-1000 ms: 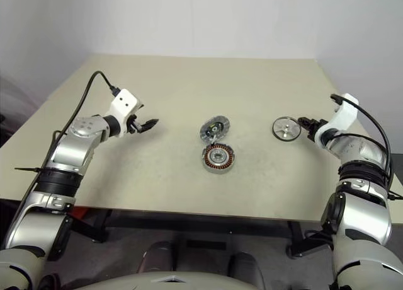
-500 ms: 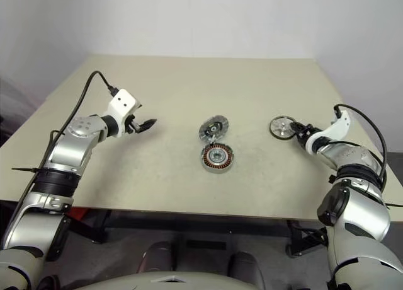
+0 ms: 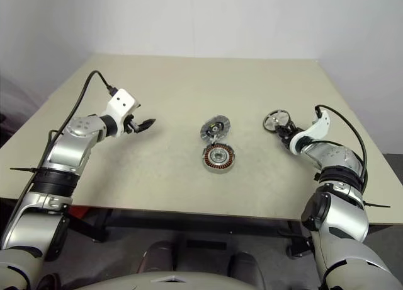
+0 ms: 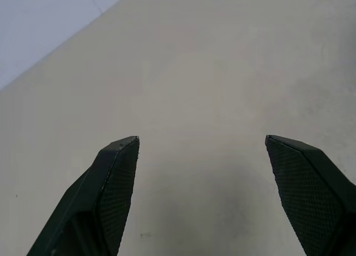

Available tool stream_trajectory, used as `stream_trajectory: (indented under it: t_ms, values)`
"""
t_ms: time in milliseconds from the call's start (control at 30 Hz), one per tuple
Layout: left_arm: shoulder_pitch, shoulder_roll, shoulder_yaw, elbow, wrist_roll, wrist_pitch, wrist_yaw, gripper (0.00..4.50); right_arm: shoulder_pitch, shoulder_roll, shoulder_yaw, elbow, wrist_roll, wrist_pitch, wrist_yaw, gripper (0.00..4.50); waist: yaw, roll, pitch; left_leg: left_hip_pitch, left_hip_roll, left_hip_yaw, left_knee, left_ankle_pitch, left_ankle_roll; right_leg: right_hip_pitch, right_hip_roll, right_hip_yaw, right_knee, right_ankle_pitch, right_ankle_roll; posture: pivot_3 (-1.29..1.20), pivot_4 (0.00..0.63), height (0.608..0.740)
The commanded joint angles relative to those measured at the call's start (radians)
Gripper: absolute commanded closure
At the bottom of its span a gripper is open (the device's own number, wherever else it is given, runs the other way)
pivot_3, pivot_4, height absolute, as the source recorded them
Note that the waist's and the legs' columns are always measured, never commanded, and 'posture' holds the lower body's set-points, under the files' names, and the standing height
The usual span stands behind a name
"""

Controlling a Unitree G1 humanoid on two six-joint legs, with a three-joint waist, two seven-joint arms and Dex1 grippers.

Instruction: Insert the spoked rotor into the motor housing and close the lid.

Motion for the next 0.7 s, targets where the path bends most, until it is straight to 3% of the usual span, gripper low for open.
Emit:
stream_trajectory:
  t_ms: [33,200,433,700]
  values:
    - [-0.015,0.014,0.015,-0.029,0.003,-0.016,0.000,0.68,-0.012,0.007,-0.056,-0.088,0.089,0.051,-0.007,4.18,-0.001,0.000,0.000,0.000,0.000,0.000,0.000,0.000,0.000,0.000,0.000,0.000,0.000,0.000,0.000,0.00,0.000,0.740]
    - [-0.018,0.011,0.009,-0.024,0.005,-0.021,-0.003,0.68,0.040,0.060,-0.133,-0.313,0.316,0.306,0.043,4.18,0.000,0.000,0.000,0.000,0.000,0.000,-0.001,0.000,0.000,-0.001,0.000,0.000,0.000,0.000,0.000,0.00,0.000,0.740]
    - [-0.019,0.006,0.000,-0.016,0.009,-0.030,-0.011,0.68,0.295,0.109,-0.070,-0.733,0.576,0.691,0.070,4.18,0.021,0.001,0.000,0.000,0.000,0.000,-0.004,0.000,0.000,-0.001,0.000,0.000,-0.003,0.000,0.000,0.00,0.000,0.740]
    - [-0.019,-0.005,-0.006,-0.012,0.015,-0.036,-0.019,0.68,0.406,0.066,0.058,-0.801,0.715,0.786,0.055,4.18,0.025,0.001,0.000,0.003,0.000,0.000,-0.005,0.001,-0.002,0.000,0.000,0.000,-0.002,-0.005,0.008,0.00,0.000,0.740]
